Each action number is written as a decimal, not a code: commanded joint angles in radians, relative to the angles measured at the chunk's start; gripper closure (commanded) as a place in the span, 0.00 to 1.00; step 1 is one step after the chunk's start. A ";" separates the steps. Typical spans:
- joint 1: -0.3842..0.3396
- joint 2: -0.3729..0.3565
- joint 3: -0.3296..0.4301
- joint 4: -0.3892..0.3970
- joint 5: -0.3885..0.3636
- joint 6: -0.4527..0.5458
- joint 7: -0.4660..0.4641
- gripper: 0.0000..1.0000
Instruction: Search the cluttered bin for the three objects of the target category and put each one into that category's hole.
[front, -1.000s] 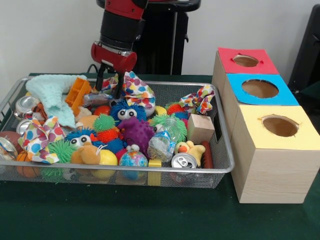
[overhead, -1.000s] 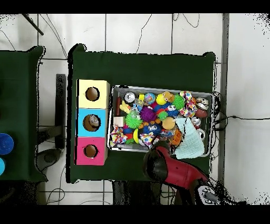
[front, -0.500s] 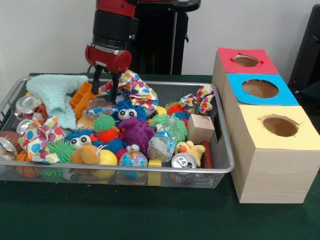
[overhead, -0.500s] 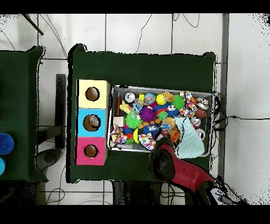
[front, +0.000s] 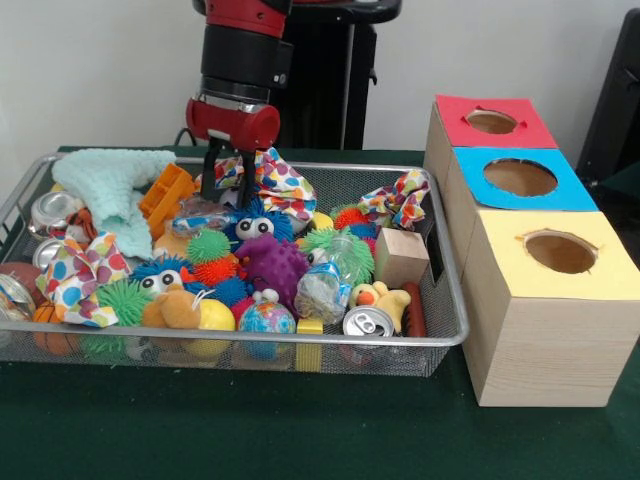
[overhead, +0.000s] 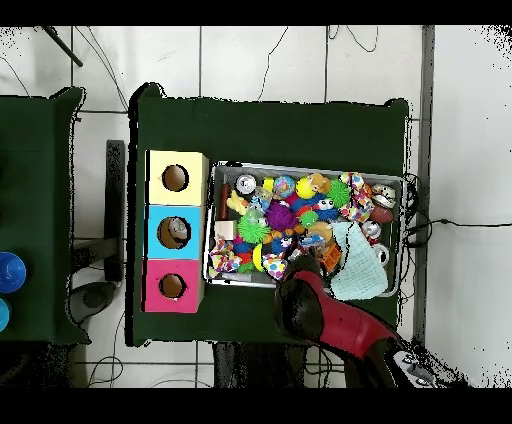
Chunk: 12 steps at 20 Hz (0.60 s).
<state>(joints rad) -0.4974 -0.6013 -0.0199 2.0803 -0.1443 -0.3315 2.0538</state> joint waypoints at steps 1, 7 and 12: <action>-0.020 0.057 0.113 -0.003 0.078 -0.107 0.303 0.00; -0.001 0.062 0.090 -0.022 0.114 -0.128 0.287 0.00; 0.117 0.112 -0.043 -0.080 0.267 -0.134 0.229 0.00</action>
<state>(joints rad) -0.4464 -0.5487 -0.0345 2.0815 -0.0133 -0.3797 2.0569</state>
